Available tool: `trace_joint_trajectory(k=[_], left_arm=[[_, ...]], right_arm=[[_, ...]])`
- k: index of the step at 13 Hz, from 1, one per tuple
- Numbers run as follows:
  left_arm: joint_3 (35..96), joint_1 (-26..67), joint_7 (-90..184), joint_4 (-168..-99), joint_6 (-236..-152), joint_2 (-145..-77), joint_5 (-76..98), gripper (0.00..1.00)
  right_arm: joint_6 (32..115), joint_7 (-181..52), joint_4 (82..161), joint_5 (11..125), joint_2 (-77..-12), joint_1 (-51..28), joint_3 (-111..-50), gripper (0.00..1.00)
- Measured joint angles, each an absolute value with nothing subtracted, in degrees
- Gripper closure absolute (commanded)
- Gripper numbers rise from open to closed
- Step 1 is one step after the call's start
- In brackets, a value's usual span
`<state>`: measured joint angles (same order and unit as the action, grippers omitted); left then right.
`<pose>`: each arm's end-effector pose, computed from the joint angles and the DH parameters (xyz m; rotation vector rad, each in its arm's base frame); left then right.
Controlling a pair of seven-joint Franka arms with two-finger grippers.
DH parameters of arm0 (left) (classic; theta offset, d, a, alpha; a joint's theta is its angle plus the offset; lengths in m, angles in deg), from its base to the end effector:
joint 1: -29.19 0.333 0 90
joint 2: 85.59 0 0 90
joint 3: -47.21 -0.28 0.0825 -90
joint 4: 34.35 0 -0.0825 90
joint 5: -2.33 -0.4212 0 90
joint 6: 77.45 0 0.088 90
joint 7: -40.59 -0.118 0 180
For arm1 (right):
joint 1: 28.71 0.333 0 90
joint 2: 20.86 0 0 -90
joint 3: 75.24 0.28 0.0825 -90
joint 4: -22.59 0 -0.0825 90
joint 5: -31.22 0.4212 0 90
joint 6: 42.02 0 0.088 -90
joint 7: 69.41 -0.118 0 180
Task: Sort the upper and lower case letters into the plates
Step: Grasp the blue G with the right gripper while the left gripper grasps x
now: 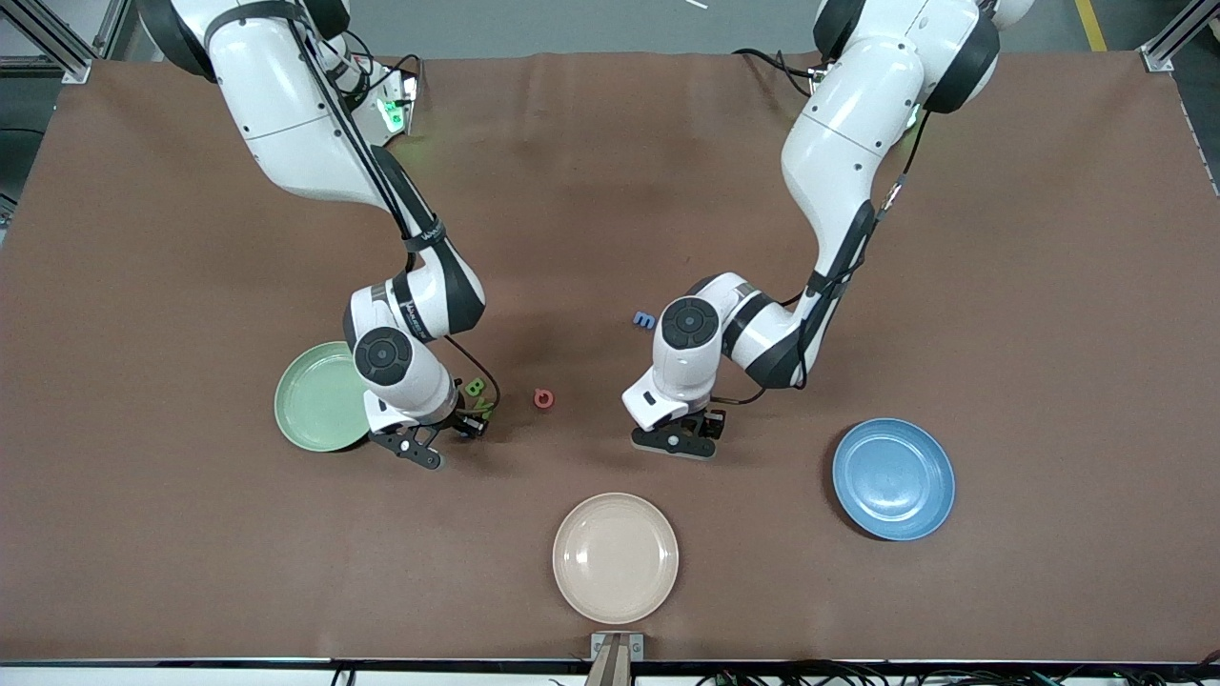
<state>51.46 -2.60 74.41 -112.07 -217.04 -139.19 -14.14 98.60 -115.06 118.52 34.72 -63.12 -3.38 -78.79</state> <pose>0.6134 -0.4312 0.1140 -3.0748 0.3236 -0.3169 0.6351 0.2562 0.1125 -3.0405 0.6895 -0.0588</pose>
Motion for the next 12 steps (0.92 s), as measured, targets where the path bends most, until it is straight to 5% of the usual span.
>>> trace_joint_trajectory(k=[1, 4, 8, 12], left_arm=[[51.45, -2.54, 74.41, -112.0, -217.04, -139.19, -14.14, 0.45], [51.48, -2.48, 74.42, -111.75, -217.06, -139.21, -13.79, 0.52], [51.75, -2.59, 74.42, -111.59, -217.17, -139.22, -11.84, 0.95], [51.72, -2.54, 74.42, -111.49, -217.16, -139.21, -11.81, 1.0]], right_arm=[[98.7, -115.25, 118.38, 34.72, -63.04, -3.37, -78.8, 0.98], [98.85, -114.99, 118.27, 34.6, -63.12, -3.35, -78.93, 1.0], [90.61, -103.78, 116.91, 34.32, -60.57, -7.97, -80.74, 1.0], [85.97, -88.51, 121.57, 34.32, -52.11, -17.65, -80.89, 1.0]])
